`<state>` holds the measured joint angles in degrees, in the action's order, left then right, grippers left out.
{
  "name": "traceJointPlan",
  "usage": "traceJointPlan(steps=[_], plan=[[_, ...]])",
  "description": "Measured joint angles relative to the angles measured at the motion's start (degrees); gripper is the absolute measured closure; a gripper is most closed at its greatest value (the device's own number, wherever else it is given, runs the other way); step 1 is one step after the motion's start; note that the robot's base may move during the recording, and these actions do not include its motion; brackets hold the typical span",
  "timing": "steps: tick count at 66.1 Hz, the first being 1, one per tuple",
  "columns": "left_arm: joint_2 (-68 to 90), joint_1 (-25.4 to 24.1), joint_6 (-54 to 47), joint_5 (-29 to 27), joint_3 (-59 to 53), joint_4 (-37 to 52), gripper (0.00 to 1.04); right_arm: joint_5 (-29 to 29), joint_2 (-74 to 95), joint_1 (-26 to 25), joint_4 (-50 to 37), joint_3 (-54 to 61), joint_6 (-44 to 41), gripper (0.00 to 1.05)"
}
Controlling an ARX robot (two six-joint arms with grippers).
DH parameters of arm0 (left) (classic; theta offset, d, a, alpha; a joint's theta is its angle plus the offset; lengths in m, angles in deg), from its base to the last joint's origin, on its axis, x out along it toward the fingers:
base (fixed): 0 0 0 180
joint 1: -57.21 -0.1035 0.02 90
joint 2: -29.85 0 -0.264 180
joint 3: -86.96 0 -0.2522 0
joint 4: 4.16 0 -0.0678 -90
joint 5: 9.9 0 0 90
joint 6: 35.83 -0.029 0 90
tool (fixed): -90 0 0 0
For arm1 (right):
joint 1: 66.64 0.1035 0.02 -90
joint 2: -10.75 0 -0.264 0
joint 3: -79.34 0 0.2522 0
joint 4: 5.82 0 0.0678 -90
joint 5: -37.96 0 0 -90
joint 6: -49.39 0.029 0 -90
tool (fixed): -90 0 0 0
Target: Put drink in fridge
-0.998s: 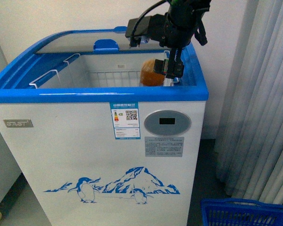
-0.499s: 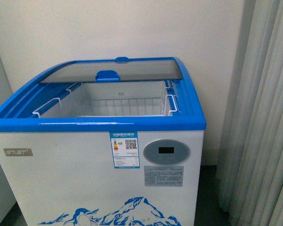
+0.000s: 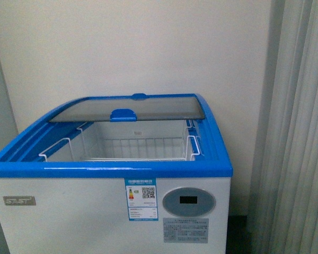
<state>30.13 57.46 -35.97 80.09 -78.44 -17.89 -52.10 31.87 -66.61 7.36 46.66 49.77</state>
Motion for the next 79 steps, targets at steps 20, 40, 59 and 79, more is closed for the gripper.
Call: traceJointPlan(steps=[20,40,59,79], plan=[[0.0,0.0,0.0,0.02,0.0,-0.02,1.02,-0.07,-6.27,0.0,-2.78,7.89,-0.2,1.02],[-0.02,0.0,0.0,0.02,0.0,-0.02,1.02,-0.02,-15.56,0.0,1.66,12.02,-0.2,1.02],[-0.02,0.0,0.0,0.02,0.0,-0.02,1.02,0.0,-17.49,0.0,1.29,14.99,-0.2,1.02],[-0.02,0.0,0.0,0.04,0.0,-0.02,1.02,0.02,-20.5,0.0,0.74,17.99,-0.22,0.94]])
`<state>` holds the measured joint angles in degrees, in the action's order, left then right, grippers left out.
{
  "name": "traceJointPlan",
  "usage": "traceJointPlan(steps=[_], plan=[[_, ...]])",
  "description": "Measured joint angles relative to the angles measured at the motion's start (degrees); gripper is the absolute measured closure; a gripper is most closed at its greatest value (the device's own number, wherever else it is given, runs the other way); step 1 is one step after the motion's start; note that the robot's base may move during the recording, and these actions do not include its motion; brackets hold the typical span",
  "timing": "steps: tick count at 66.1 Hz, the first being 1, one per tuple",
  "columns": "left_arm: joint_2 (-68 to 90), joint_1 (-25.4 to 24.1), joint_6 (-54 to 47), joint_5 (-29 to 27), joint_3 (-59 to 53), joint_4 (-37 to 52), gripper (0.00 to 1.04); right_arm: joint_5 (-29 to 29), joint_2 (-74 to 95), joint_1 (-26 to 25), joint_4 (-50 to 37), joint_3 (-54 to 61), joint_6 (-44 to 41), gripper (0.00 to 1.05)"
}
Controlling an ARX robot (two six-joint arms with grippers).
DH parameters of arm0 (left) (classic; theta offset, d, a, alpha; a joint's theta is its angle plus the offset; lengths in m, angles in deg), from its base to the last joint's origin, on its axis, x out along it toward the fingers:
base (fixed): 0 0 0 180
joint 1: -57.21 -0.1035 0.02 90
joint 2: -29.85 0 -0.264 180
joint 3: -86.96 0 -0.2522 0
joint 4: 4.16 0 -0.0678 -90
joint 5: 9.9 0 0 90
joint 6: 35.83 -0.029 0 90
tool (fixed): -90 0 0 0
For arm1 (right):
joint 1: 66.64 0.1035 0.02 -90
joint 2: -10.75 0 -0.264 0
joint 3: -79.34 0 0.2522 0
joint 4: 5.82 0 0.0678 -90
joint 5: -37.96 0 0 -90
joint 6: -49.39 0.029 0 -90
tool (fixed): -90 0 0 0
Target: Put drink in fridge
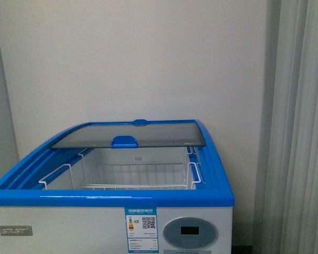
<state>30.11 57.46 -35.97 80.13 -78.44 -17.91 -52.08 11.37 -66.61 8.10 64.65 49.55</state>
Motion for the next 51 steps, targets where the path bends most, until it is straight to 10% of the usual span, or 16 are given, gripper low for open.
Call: traceJointPlan(steps=[29,51], plan=[[0.02,0.0,0.02,-0.02,0.0,0.0,0.15,-0.02,-0.28,0.0,-0.04,0.0,0.02,0.07],[0.0,0.0,0.02,-0.02,0.0,0.0,0.08,-0.02,-0.31,0.0,-0.04,0.0,0.0,0.08]])
